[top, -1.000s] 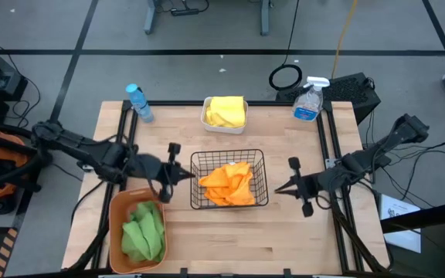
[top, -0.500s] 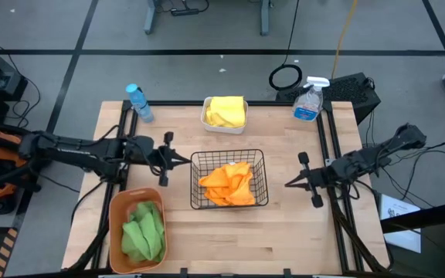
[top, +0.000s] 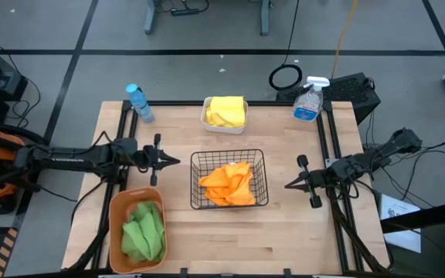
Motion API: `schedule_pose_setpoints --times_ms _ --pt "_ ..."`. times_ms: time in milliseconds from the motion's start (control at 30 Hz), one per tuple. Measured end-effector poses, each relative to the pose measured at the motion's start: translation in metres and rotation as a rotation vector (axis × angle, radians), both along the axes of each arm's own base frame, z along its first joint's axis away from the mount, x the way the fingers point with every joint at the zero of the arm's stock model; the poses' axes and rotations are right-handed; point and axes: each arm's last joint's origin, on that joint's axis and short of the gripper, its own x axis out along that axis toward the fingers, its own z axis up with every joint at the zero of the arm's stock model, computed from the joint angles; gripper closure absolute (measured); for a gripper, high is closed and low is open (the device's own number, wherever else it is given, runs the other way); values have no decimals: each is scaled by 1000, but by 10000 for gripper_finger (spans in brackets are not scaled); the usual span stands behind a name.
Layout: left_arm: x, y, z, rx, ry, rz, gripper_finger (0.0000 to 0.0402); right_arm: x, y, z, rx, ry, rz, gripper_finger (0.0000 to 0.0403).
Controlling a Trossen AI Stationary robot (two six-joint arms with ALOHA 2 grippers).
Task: Sort microfiber towel by color & place in baskets
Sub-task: Return to Home Position
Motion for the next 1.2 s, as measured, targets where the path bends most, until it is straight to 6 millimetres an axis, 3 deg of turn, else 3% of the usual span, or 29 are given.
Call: schedule_pose_setpoints --times_ms 800,1200 --pt "-29 -4 -50 -115 -95 -26 398 0 0 3 -39 -66 3 403" --pt "-33 -5 -42 -160 -189 -22 400 0 -1 9 -43 -128 -24 403"
